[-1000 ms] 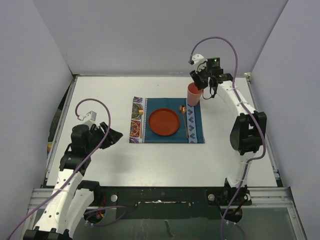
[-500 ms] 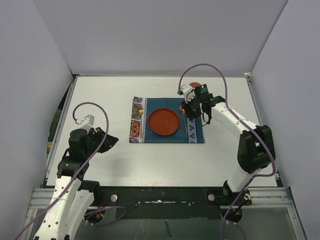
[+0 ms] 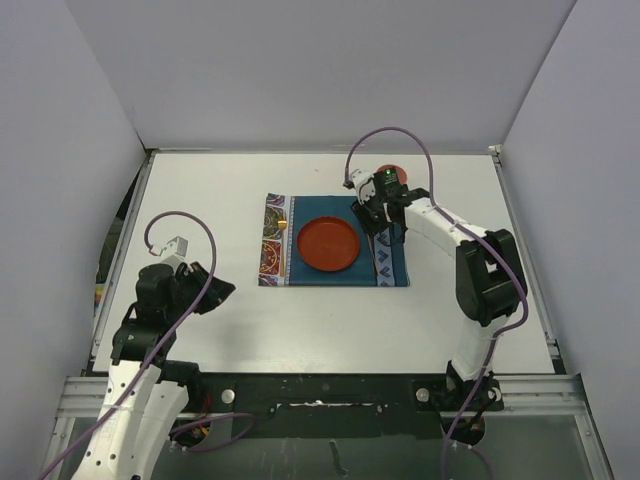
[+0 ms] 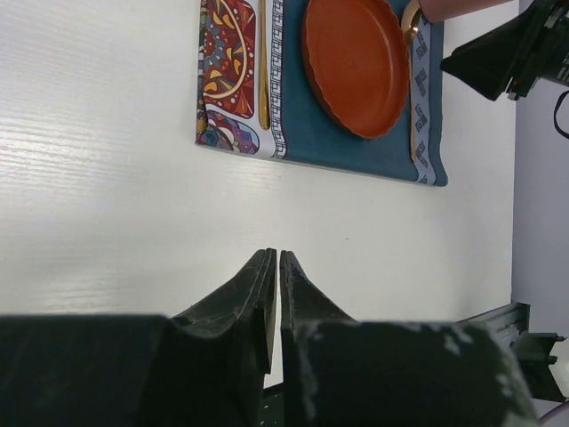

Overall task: Set the dinner table for one person
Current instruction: Pick up the spoon from the napkin.

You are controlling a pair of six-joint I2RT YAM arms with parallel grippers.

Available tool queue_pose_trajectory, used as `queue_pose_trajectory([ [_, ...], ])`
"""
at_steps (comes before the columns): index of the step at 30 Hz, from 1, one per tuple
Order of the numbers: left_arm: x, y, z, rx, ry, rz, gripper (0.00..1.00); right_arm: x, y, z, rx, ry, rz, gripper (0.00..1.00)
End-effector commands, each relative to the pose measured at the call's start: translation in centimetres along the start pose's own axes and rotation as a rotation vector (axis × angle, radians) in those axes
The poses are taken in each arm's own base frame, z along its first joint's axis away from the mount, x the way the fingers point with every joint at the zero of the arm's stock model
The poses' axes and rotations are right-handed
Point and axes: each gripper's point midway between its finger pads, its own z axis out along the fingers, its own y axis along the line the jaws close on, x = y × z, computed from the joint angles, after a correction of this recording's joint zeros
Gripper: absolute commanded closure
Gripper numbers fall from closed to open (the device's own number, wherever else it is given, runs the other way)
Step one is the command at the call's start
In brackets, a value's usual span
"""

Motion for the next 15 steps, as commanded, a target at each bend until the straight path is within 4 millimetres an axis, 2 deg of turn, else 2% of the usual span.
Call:
queue_pose_trajectory([
  [1,-1.3,-1.1,-0.7,0.026,-0.044,0.034,0.94,-3.1,-1.2,0.1,0.042,-0.081,-0.006,0.69],
  [15,-1.1,-0.9,-0.2,0.025,-0.034,0.026,0.93,-1.5,-0.3,1.9,0.014,-0.056,0.007,0.69],
])
